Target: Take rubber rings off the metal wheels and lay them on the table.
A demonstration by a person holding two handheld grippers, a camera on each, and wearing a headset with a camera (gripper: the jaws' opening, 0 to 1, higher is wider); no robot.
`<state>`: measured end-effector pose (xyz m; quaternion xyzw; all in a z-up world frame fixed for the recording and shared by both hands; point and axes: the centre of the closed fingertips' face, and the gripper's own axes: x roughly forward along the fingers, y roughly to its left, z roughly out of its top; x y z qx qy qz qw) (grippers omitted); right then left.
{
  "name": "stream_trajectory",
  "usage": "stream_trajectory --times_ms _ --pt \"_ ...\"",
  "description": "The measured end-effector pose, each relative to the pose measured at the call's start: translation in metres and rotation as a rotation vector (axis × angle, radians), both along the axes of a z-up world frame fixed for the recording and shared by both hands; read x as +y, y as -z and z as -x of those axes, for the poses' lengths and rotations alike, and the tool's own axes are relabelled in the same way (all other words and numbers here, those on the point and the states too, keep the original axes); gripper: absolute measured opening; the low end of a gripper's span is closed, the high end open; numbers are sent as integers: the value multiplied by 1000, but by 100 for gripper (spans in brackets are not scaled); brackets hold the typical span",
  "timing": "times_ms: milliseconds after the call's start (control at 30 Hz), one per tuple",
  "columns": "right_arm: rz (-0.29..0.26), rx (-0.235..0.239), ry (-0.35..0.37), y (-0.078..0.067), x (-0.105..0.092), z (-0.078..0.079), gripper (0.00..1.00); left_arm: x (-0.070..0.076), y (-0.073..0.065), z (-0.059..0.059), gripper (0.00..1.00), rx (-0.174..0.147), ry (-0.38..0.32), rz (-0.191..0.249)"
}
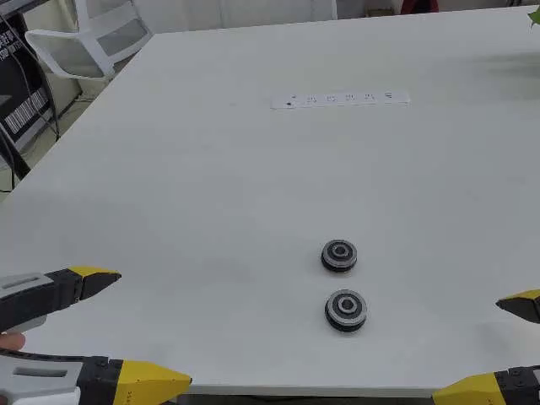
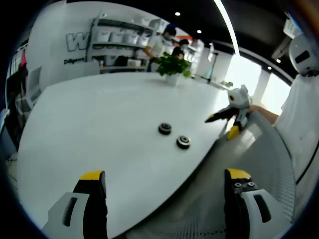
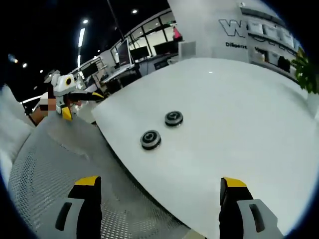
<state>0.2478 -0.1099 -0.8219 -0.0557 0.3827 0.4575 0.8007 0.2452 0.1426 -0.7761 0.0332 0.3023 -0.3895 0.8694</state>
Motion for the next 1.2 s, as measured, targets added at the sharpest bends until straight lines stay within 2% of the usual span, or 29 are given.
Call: stream_trajectory --times_ms 100,367,700,1200 --pt "-3 -3 2 -3 0 1 99 -5 0 3 100 1 25 -4" --pt "-25 -19 27 -8 -1 1 99 -3 2 4 100 5 28 -11" --pt "-12 -18 14 -7 0 1 99 -2 -2 2 100 -16 13 -4" --pt "-17 -21 17 -7 1 1 99 -2 -3 6 100 -19 10 -3"
